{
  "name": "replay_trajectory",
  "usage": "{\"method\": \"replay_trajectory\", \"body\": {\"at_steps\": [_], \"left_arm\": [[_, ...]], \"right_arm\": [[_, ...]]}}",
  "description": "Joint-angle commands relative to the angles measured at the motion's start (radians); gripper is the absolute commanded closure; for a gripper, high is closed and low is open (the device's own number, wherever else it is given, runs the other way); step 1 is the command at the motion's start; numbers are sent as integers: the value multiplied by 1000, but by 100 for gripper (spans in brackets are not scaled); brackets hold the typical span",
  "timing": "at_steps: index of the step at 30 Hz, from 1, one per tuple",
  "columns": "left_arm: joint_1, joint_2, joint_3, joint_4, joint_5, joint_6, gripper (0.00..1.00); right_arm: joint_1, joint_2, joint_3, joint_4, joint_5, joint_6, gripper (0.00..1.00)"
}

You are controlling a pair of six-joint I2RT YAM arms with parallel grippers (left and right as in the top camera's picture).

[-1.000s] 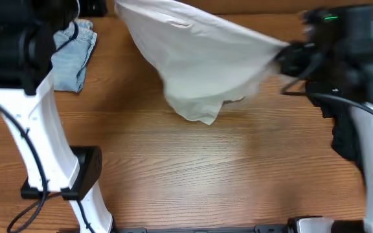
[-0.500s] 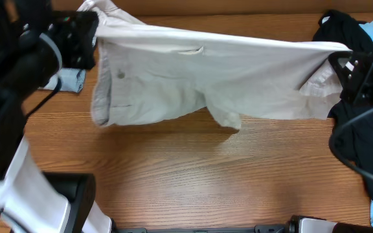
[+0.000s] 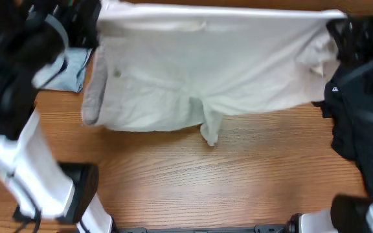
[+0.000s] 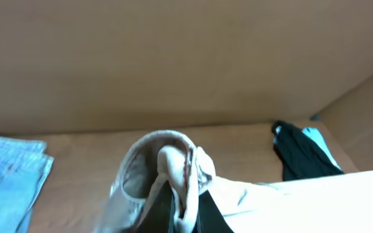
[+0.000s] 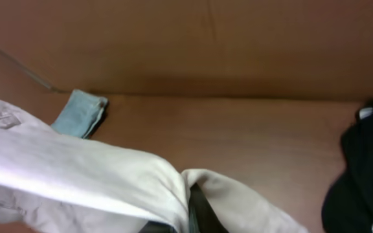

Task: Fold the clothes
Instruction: 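Lift the shorts with both grippers and stretch them apart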

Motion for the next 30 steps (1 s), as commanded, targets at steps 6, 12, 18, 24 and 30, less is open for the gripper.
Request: {"method": "replay_trajectory", "body": {"at_steps": [6,12,18,24,30], "left_arm": [[37,109,2,367,-159,49,96],[37,90,2,478,-111,49,96],[39,95,-8,265,-153,54,96],[39,159,-15,-64,-291,53,96],[32,245,-143,-166,-281,43,96]], "right_arm": [[-52,116,16,352,176,3,96],[-90,113,132,443,164,-35,96],[-93,121,106,355,155,-83,96],[-59,184,-55,73,40,-82,96],[37,210,-459,79,32,-58,96]]}}
